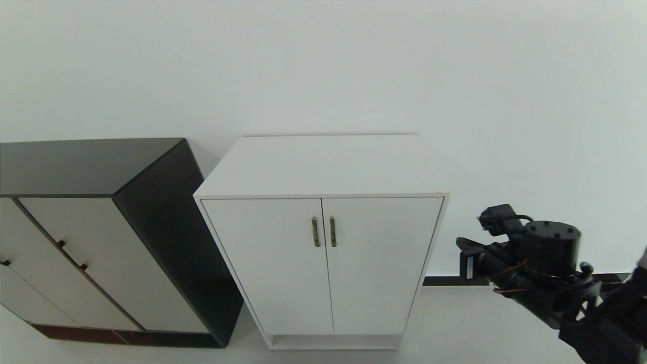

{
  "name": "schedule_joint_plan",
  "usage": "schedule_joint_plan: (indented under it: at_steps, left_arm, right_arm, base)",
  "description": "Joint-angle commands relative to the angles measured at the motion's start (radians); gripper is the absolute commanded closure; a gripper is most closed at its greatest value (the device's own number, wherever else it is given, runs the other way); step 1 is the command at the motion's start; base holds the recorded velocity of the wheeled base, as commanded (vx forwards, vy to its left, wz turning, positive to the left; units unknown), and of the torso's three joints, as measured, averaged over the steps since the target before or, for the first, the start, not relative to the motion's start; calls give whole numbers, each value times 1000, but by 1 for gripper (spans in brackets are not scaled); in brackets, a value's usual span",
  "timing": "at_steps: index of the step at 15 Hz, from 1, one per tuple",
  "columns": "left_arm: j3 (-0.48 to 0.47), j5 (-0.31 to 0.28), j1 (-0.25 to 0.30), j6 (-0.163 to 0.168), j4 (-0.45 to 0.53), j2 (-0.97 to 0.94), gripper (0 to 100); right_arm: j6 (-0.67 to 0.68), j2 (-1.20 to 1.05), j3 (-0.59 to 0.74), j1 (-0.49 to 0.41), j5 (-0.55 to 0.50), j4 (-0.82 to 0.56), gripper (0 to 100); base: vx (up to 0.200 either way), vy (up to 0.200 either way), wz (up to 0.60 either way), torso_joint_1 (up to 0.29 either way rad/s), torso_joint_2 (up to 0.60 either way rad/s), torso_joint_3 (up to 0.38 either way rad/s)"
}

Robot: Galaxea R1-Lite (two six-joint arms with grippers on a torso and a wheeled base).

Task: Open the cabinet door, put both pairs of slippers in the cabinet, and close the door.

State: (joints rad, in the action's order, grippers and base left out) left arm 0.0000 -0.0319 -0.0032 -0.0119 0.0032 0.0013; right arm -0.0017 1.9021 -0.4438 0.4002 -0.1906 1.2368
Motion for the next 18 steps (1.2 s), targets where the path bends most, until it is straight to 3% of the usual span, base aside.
schedule_joint_plan:
  at_steps: [1, 4, 6, 12, 14, 18]
  left_arm:
    - [0, 0, 0, -2, 0, 0, 100]
    - [0, 0, 0, -2, 0, 0, 100]
    - [0, 0, 0, -3, 0, 0, 100]
    - [0, 0, 0, -2, 0, 0, 100]
    - [0, 0, 0, -2, 0, 0, 100]
    - [0, 0, 0, -3, 0, 0, 100]
  right_arm:
    - [-46, -288, 191, -52, -23, -45, 100]
    - [-75, -537, 303, -124, -23, -217, 100]
    - [-75, -746, 343, -176, -20, -415, 100]
    - [-34, -1204, 369, -212, 53, -964, 100]
    - [-31, -1313, 387, -212, 83, -1071, 100]
    - [-1, -1428, 409, -212, 97, -1160, 100]
  base:
    - [0, 0, 0, 0, 0, 0]
    - [0, 0, 0, 0, 0, 0]
    - [0, 0, 0, 0, 0, 0]
    - [0, 0, 0, 0, 0, 0]
    - [0, 0, 0, 0, 0, 0]
    - [0, 0, 0, 0, 0, 0]
